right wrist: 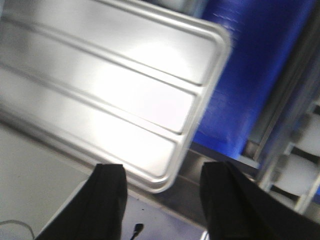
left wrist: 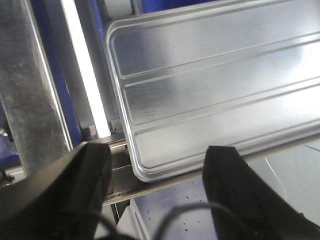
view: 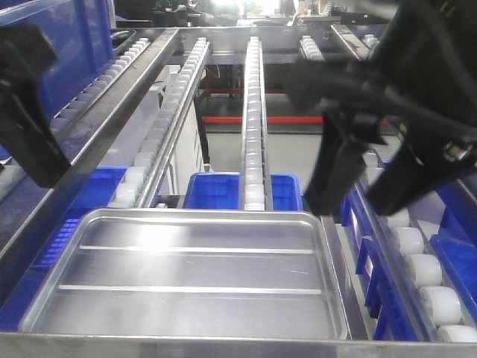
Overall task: Grab silver tray and stack on right shelf
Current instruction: 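Lower both grippers onto the near and far short edges of the silver tray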
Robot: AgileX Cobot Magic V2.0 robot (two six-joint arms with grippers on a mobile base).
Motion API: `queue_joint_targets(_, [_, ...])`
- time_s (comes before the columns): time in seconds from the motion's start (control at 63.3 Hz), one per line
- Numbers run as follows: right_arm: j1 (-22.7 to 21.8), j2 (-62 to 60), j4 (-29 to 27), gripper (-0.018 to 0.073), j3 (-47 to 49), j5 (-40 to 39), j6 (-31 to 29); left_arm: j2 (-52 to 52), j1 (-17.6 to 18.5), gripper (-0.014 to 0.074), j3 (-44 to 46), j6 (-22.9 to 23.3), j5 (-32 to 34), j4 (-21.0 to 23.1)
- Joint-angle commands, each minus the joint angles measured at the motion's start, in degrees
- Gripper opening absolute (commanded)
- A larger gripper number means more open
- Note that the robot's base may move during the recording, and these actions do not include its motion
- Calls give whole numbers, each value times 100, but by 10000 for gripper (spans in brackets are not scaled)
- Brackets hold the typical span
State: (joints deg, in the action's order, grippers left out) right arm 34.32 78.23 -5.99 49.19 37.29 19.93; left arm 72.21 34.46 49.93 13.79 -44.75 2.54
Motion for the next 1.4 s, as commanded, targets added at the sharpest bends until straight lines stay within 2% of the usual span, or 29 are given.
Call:
queue_joint_targets(0.0, [-59,140,565,449,298,-112,854,177,-21,307,248,511,125,-189])
queue_joint_targets(0.063, [-44,291,629,449,356,-170,1096,410,-21,306,248,903,125,-501])
queue_joint_targets(0.158, [-44,492,599,449,398,-332,1198,686,-21,306,248,1216,81,-821])
queue_joint_targets(0.284, [-44,759,599,449,403,-417,1232,953,-21,306,275,1317,114,-826])
queue_joint_targets(0.458, [-44,1099,599,449,403,-509,1232,1161,-21,306,275,1497,480,-814])
queue_joint_targets(0.774, [-39,1289,599,449,403,-864,1232,1402,-21,306,275,1496,919,-752])
queue_joint_targets(1.389, [-39,1646,629,440,403,-883,1220,2058,-21,283,275,1496,937,-778])
